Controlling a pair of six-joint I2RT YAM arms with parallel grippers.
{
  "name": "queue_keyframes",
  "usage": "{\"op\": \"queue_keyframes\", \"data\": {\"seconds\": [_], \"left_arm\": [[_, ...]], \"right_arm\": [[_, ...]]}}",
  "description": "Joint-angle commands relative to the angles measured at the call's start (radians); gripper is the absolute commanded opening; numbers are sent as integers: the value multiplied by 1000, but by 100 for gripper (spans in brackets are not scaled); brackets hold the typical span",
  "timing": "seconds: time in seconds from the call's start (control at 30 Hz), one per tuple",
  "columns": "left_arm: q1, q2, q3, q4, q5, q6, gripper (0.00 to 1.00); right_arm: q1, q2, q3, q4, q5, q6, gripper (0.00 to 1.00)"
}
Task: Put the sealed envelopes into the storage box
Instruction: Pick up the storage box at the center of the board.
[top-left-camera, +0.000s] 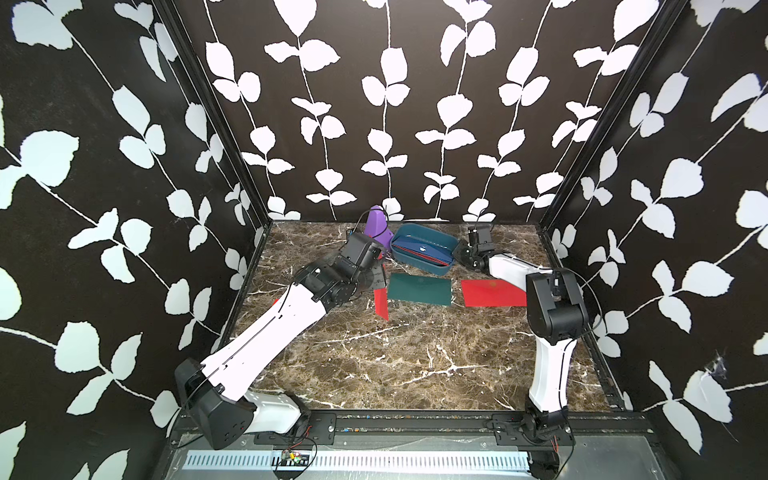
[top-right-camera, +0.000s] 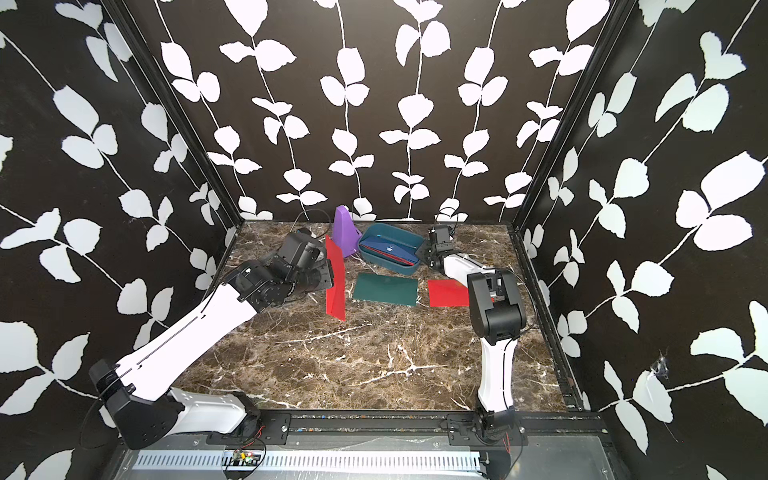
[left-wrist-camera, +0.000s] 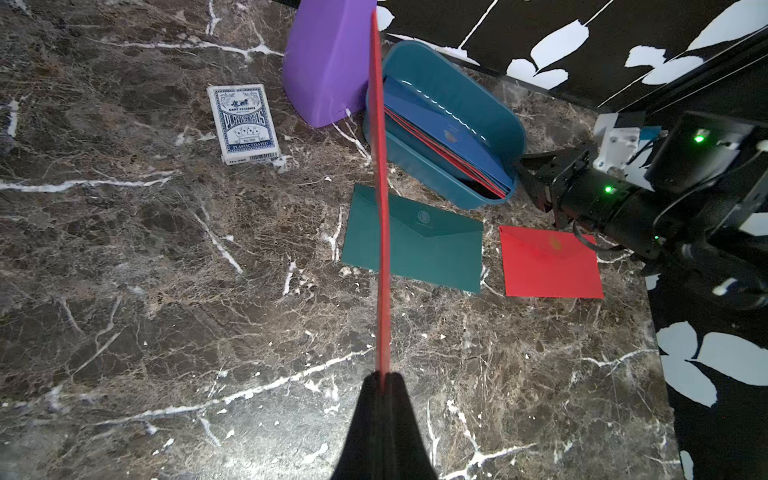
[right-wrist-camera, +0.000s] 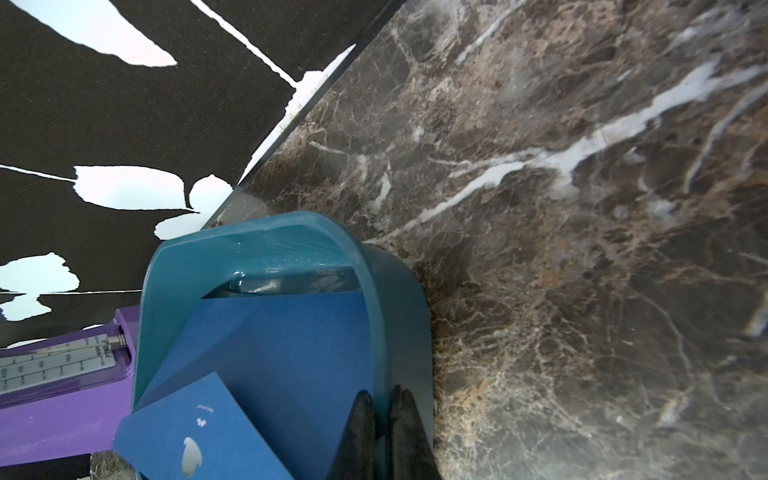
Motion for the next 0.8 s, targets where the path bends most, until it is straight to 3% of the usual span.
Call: {"op": "queue_keyframes", "data": {"seconds": [0.0, 0.57, 0.77], "left_arm": [[14, -44, -2, -17, -17, 19, 0], [66, -70, 15, -44, -33, 30, 0], [66, -84, 28, 1, -50, -116, 0]], "right_arm": [[-11, -88, -42, 79, -17, -2, 0], [-29, -314, -217, 29, -84, -41, 0], [-6, -490, -338, -89, -116, -43, 0]]}}
